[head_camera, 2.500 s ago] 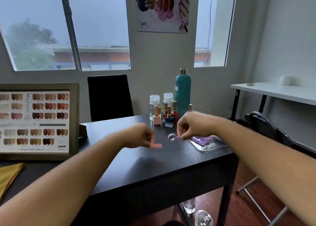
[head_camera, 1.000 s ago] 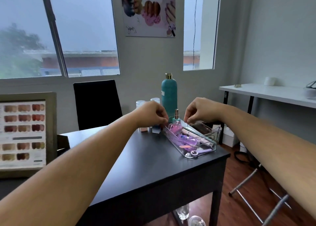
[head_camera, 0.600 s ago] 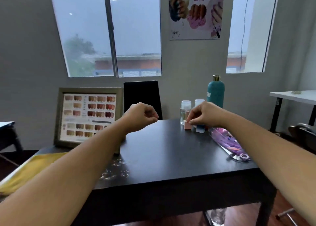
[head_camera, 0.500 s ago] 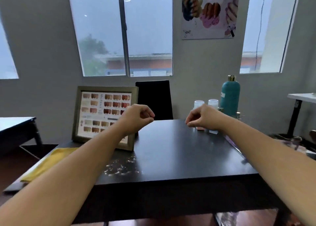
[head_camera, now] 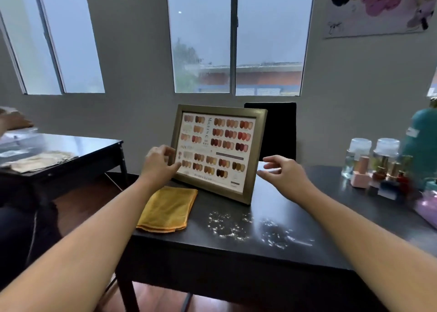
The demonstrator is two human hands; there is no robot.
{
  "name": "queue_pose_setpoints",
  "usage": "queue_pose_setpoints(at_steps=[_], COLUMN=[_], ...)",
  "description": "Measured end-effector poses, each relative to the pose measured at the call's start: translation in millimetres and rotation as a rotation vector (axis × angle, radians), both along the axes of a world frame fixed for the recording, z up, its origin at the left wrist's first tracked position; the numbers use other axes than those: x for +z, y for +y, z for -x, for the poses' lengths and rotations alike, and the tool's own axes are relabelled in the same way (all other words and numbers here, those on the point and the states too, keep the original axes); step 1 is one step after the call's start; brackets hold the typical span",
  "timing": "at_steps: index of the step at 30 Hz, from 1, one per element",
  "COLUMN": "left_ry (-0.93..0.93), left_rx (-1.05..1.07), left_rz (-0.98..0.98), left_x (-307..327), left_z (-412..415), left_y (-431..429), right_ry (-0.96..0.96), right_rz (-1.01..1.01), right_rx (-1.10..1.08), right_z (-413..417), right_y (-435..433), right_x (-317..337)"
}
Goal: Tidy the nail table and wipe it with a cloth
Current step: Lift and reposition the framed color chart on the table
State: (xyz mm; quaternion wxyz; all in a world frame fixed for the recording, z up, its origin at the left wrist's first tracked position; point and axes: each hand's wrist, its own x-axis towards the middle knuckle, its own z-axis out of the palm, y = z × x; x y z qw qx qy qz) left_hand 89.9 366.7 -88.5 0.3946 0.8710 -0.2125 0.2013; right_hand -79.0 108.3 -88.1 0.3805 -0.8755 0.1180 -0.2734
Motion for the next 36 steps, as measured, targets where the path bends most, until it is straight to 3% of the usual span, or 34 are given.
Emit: queue_pose_setpoints(at_steps=[4,8,11,15,36], left_ry=[0.234,0.478,0.561,0.508,0.301], left_rx=[0.089,-0.033,-0.138,-0.117,-0.068], left_rz=[0.033,0.099,0.175,0.194,-0.006], left_x=[-11,-21,-25,-29,-35], left_z=[-37,-64,-76,-87,-65], left_y=[6,5,2,-2,8], right_ry=[-0.02,-0.077,-0.127,-0.157,-0.027], right_rz=[-0.141,-0.235,-0.293,-0.365,-0.317], right_rx=[0.057,0.114,0.139,0.178,0.076], right_z=[-18,-30,-35,-37,-62], right_y=[6,8,10,10,-32], right_x=[-18,-30,-34,-37,-18])
